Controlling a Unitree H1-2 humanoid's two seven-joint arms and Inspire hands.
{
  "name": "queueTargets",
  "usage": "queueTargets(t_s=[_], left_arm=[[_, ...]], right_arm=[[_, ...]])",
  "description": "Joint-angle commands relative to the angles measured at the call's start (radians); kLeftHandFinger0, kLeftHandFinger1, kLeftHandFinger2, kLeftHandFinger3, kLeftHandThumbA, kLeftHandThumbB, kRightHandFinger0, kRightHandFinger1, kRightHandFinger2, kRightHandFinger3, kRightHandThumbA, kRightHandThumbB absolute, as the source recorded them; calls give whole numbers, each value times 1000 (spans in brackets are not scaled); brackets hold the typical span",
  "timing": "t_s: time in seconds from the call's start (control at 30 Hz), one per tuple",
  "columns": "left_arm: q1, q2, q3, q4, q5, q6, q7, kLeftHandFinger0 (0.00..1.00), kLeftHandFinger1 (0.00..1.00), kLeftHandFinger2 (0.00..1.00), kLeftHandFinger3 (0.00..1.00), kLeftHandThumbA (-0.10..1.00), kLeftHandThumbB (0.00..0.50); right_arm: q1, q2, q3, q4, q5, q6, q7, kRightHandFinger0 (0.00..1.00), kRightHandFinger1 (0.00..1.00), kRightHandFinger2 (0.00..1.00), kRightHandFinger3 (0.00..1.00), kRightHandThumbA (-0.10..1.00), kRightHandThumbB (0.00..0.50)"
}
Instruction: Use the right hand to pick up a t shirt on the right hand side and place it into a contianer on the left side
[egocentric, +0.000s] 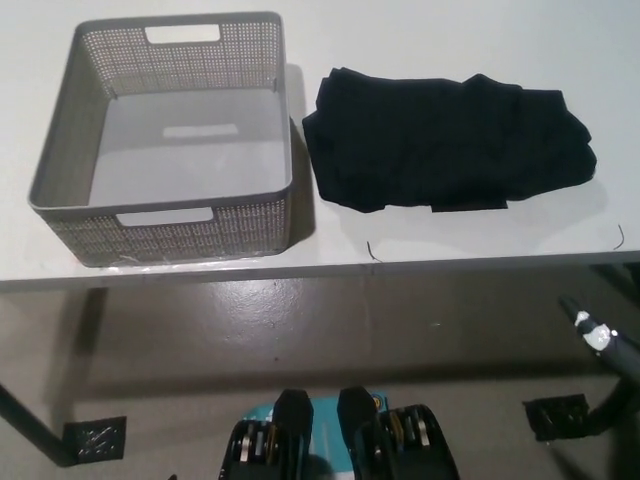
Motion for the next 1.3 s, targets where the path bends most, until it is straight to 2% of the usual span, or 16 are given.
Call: queueTargets(t_s=[0.0, 0.03, 0.13, 0.27, 0.3, 0.47, 0.5, 0.53, 0.63, 0.83, 0.9, 0.97, 1.07, 1.17, 1.2, 1.27], left_arm=[[-24, 14, -4, -1, 13, -42, 23, 1000, 1000, 1000, 1000, 1000, 169], [-23, 17, -3, -5, 27, -42, 25, 1000, 1000, 1000, 1000, 1000, 192], [-13, 19, -7, -13, 26, -42, 27, 1000, 1000, 1000, 1000, 1000, 139], [-19, 21, -5, 1, 16, -42, 28, 1000, 1000, 1000, 1000, 1000, 122], [-18, 20, -4, 0, 12, -42, 22, 1000, 1000, 1000, 1000, 1000, 140], [-9, 21, 3, -3, 37, -42, 34, 1000, 1000, 1000, 1000, 1000, 151], [-10, 20, 7, -3, 39, -42, 32, 1000, 1000, 1000, 1000, 1000, 138], [-25, 23, 4, 5, 37, -42, 31, 1000, 1000, 1000, 1000, 1000, 134], [-36, 19, -3, 13, 47, -42, 34, 1000, 1000, 1000, 1000, 1000, 150], [1, 24, 5, -9, 23, -42, 8, 1000, 1000, 1000, 1000, 1000, 138], [-1, 25, -3, -4, 22, -42, 9, 1000, 1000, 1000, 1000, 1000, 109], [5, 28, -7, -7, 15, -42, 4, 1000, 1000, 1000, 1000, 1000, 116], [-7, 29, -16, -1, 10, -42, 7, 1000, 1000, 1000, 1000, 1000, 122], [-23, 30, -26, 6, 34, -42, 15, 1000, 1000, 1000, 1000, 1000, 137], [-23, 30, -33, 3, 33, -42, 10, 1000, 1000, 1000, 1000, 1000, 117], [-17, 33, -33, -6, 28, -42, 0, 1000, 1000, 1000, 1000, 1000, 122]], right_arm=[[-60, -19, 2, -2, -75, 79, 41, 1000, 1000, 1000, 1000, 939, 500], [-65, -25, 6, 4, -84, 77, 41, 1000, 1000, 1000, 1000, 940, 499], [-103, -56, 25, 48, -100, 79, 65, 1000, 1000, 1000, 1000, 932, 500], [-163, -82, 48, 100, -107, 89, 86, 1000, 1000, 1000, 1000, 872, 500], [-180, -88, 54, 116, -114, 92, 88, 1000, 1000, 1000, 1000, 826, 500], [-316, -134, 126, 212, -174, 153, 173, 1000, 1000, 1000, 1000, 796, 500], [-332, -138, 134, 229, -177, 154, 171, 1000, 1000, 1000, 1000, 780, 475], [-373, -142, 141, 264, -173, 157, 174, 1000, 1000, 1000, 1000, 776, 499], [-445, -159, 170, 331, -177, 169, 198, 1000, 1000, 1000, 1000, 827, 500], [-458, -136, 195, 394, -151, 187, 186, 1000, 1000, 1000, 1000, 865, 500], [-451, -123, 202, 405, -145, 200, 192, 1000, 1000, 1000, 1000, 884, 500], [-436, -97, 219, 437, -142, 199, 183, 1000, 1000, 1000, 1000, 849, 498], [-423, -81, 201, 437, -66, 174, 200, 1000, 1000, 1000, 1000, 760, 458], [-416, -74, 194, 443, -54, 173, 194, 1000, 1000, 1000, 1000, 864, 452], [-414, -59, 188, 460, -37, 188, 202, 1000, 1000, 1000, 1000, 947, 446], [-408, -56, 191, 470, -38, 197, 204, 1000, 1000, 1000, 1000, 979, 439]])
